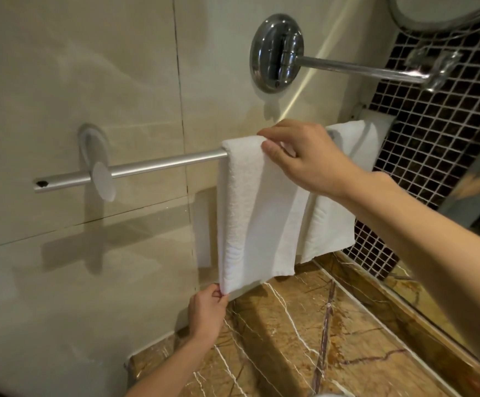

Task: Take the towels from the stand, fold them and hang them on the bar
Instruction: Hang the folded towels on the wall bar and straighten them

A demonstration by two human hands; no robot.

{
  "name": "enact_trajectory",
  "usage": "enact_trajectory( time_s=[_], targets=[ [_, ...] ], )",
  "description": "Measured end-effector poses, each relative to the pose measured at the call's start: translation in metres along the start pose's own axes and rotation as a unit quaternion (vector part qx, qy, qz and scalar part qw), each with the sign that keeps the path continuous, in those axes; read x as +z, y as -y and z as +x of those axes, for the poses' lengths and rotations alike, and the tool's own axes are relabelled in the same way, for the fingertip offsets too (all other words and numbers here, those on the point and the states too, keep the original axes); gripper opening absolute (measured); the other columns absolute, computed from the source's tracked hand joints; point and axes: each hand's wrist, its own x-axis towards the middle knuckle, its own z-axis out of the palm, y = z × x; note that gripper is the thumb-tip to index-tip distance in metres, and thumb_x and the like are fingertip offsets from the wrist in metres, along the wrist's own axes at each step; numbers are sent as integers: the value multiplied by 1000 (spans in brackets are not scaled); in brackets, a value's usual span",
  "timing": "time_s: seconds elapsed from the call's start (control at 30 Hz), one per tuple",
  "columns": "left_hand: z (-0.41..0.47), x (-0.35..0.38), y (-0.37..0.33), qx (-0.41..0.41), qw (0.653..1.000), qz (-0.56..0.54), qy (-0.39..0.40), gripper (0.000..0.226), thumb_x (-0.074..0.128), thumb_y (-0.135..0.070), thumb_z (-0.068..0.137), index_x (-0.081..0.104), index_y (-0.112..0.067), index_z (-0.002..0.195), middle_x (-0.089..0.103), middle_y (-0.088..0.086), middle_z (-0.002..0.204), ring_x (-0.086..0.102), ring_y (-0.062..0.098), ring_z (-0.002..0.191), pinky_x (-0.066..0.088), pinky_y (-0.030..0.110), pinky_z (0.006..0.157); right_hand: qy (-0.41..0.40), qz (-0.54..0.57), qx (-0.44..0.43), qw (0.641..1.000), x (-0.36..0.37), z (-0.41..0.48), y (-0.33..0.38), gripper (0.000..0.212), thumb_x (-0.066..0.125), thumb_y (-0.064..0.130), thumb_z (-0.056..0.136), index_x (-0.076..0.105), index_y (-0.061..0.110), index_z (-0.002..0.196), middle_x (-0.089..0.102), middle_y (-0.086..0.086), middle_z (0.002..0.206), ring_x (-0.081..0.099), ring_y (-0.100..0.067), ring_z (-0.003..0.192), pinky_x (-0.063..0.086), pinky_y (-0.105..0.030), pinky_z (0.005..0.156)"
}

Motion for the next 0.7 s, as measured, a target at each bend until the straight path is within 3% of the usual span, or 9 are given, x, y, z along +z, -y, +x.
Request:
enact_trajectory(
  time_s=[0.17, 0.23, 0.33, 0.57, 0.7],
  targets=[
    [8, 19, -6, 1, 1000, 1, 26, 9, 80, -16, 74, 72, -19, 77, 70, -10, 67, 66, 13, 63, 55, 33, 59, -7, -1, 14, 1000, -4, -4, -21, 32, 47, 23, 98, 65, -3, 101, 64, -19, 95, 58, -32, 89, 42, -46, 81],
    [10, 27, -7, 7, 1000, 7, 27, 9, 81, -20, 75, 71, -20, 75, 70, -11, 65, 65, 9, 61, 51, 27, 54, -2, -1, 20, 1000, -6, -5, -28, 31, 46, 24, 98, 66, 0, 101, 64, -17, 95, 58, -32, 89, 43, -47, 81],
    [11, 34, -11, 17, 999, 19, 20, 10, 81, -22, 74, 71, -21, 75, 67, -16, 62, 61, -4, 56, 36, 8, 46, 0, 1, 23, 1000, -7, -5, -32, 32, 45, 27, 98, 66, 2, 101, 64, -13, 93, 57, -31, 87, 44, -46, 80],
    [13, 36, -14, 15, 999, 3, 32, 7, 78, -19, 77, 71, -20, 79, 69, -11, 66, 60, 4, 55, 40, 15, 50, -4, 0, 32, 999, -6, -8, -34, 38, 42, 30, 95, 66, 1, 100, 63, -13, 91, 57, -30, 86, 44, -47, 79],
    [14, 32, -13, -5, 999, -28, 32, 6, 76, -17, 79, 71, -20, 81, 69, -12, 63, 57, -3, 46, 36, 8, 44, -1, -1, 35, 999, -4, -8, -33, 38, 40, 28, 95, 66, 1, 102, 64, -14, 91, 58, -30, 88, 43, -46, 81]
  ],
)
